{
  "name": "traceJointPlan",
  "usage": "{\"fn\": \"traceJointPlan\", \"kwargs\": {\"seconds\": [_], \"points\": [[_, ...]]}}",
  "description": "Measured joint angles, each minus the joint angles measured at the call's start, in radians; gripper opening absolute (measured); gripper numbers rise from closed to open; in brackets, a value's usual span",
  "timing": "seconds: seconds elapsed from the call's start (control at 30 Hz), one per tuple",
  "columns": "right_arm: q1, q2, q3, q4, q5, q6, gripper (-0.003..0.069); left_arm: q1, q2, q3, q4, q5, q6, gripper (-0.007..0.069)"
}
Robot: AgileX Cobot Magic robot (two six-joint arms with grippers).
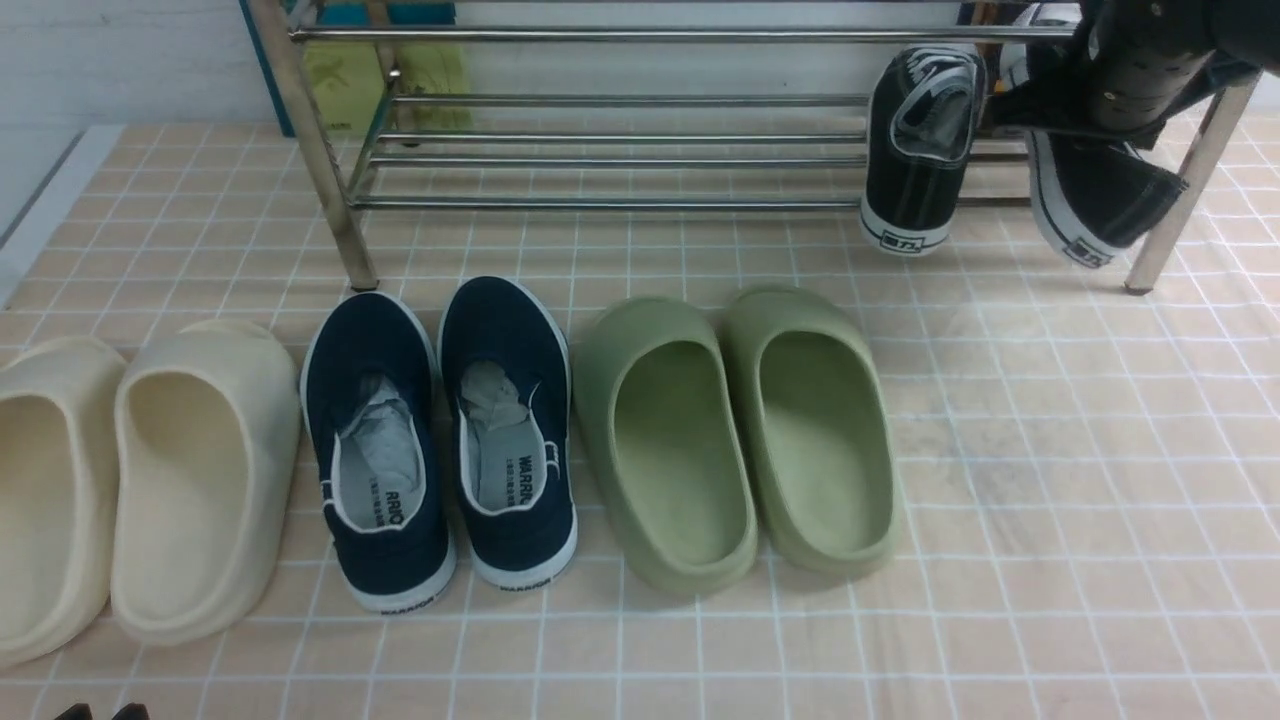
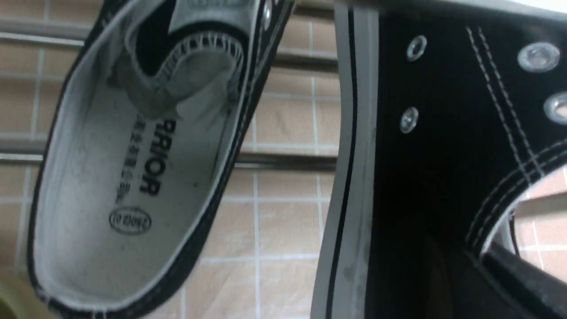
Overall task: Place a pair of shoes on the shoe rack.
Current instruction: Use the right arm to put a shoe into the shoe rack
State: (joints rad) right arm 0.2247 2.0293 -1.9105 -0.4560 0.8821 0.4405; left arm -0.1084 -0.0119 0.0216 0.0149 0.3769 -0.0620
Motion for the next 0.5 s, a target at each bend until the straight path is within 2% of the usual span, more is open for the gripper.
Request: {"fn": "traceJointPlan", "kwargs": {"seconds": [0.17, 0.5], "points": [[0.0, 0.068, -0.078, -0.035, -0.006, 0.009, -0.0003, 0.0, 0.0, 0.0, 0.0, 0.0, 0.0, 0.0239], [0.003, 0.139, -0.1, -0.051, 0.002, -0.009, 0.0008, 0.0, 0.0, 0.0, 0.0, 0.0, 0.0, 0.0239]]}}
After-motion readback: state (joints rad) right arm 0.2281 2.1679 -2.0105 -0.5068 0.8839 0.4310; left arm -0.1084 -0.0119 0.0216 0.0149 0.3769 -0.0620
